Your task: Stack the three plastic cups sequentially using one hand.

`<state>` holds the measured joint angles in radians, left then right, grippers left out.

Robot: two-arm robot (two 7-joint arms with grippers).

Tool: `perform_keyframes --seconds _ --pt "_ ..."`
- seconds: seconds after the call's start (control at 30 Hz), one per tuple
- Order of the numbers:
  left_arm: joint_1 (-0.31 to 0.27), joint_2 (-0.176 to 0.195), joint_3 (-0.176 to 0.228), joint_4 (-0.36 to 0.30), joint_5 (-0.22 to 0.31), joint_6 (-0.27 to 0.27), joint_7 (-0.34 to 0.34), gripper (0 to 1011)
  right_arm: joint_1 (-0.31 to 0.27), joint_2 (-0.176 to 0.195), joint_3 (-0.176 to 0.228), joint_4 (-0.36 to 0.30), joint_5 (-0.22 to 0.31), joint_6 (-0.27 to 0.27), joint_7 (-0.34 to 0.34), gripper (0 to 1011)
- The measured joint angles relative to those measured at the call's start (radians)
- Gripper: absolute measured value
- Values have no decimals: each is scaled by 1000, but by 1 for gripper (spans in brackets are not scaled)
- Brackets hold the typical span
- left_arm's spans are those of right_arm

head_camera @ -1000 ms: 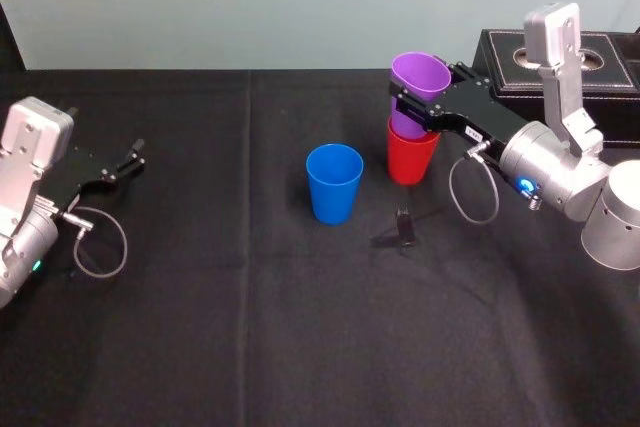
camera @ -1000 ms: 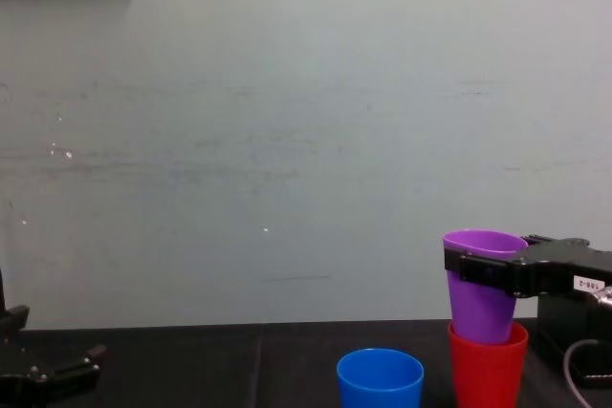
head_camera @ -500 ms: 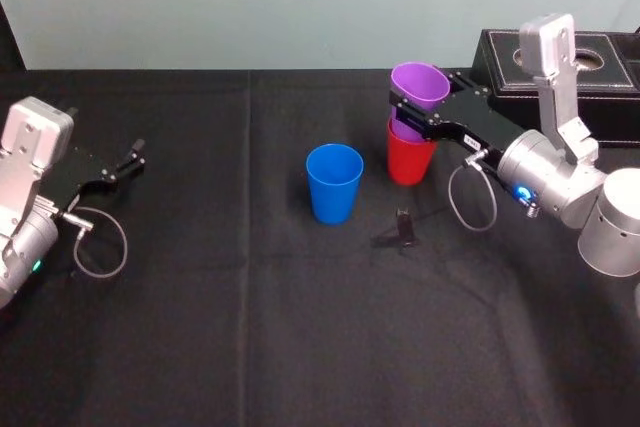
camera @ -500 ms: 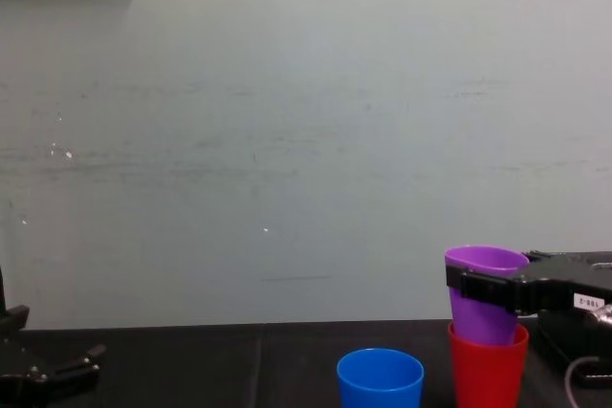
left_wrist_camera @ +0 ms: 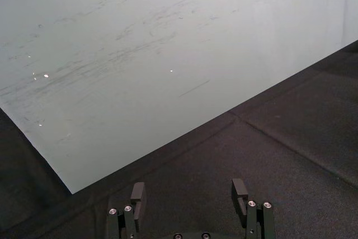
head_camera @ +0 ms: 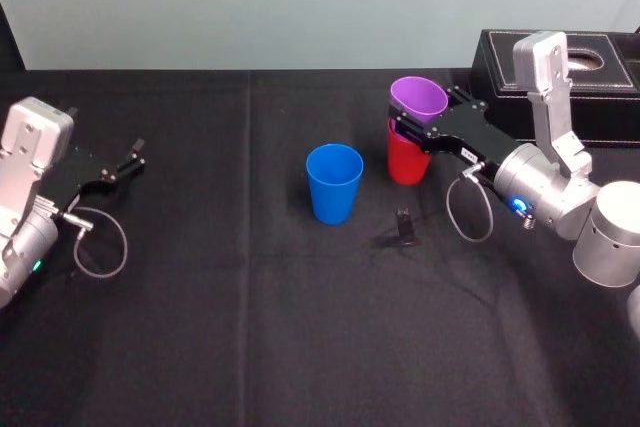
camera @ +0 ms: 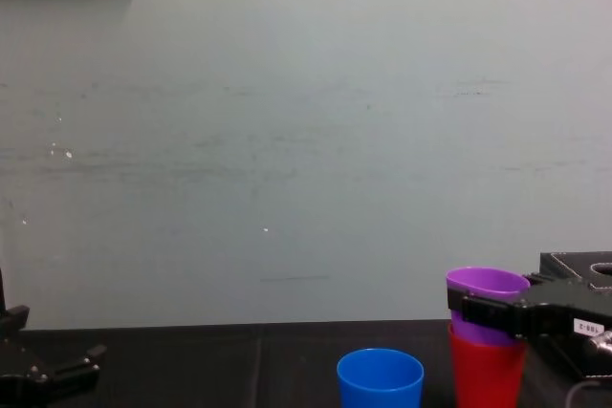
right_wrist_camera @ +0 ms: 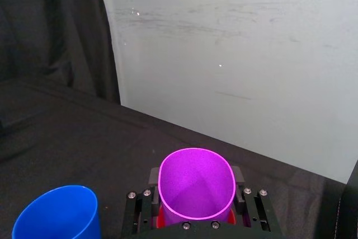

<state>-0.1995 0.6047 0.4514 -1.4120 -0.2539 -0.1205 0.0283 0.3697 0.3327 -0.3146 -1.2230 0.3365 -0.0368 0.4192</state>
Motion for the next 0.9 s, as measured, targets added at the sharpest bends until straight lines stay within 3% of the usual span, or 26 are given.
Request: perform_keyframes --seconds 0.9 --pt "0 0 0 0 0 0 0 1005 6 -16 3 50 -16 -22 12 726"
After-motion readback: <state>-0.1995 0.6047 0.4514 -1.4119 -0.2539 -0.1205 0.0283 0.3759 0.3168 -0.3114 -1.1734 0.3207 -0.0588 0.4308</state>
